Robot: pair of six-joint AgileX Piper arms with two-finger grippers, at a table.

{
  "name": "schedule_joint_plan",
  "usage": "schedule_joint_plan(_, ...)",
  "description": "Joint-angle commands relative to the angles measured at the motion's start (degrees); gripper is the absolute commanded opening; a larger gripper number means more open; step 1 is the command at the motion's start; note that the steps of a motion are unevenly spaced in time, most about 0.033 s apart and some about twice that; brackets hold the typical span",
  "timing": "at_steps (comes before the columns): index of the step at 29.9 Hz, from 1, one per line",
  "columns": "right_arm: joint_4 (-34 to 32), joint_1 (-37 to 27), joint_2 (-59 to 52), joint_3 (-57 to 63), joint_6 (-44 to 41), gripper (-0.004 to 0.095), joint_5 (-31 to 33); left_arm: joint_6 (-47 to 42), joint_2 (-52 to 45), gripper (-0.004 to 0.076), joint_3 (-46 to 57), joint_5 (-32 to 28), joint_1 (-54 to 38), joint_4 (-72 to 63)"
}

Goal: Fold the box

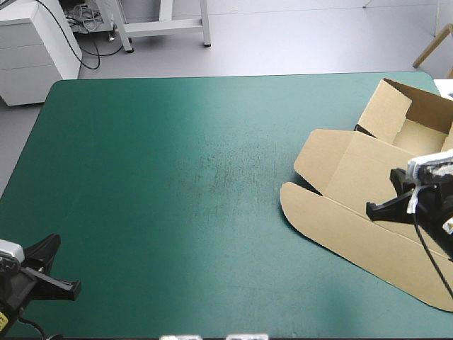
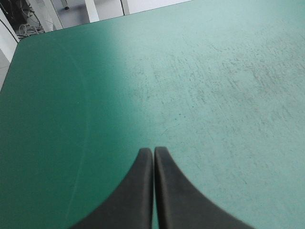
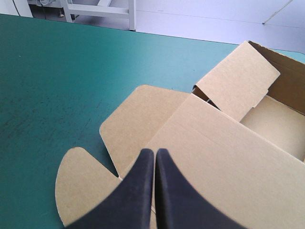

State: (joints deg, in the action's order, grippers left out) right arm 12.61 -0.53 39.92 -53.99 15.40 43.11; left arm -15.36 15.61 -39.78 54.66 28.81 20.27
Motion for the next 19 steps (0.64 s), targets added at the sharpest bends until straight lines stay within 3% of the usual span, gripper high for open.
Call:
schedule_joint_plan(1,-0.17,0.12,-5.47,5.31,1.07,-0.0004,-7.50,-0.94,-3.76,-0.0010,3.25,-6.63,0.29,0.74)
schedule_joint_plan(7,-0.17,0.12,-14.58,15.26,0.63,-0.0004,-12.10,-0.94,-10.89,-0.0010,8.33,-8.12,0.29,0.74)
schedule_joint_plan(19,-0.17,0.12,-31.21,22.51,-4.50,-0.0004,-12.54,-1.35,-17.45,-0.0010,13.42,-6.77,0.29,0.84)
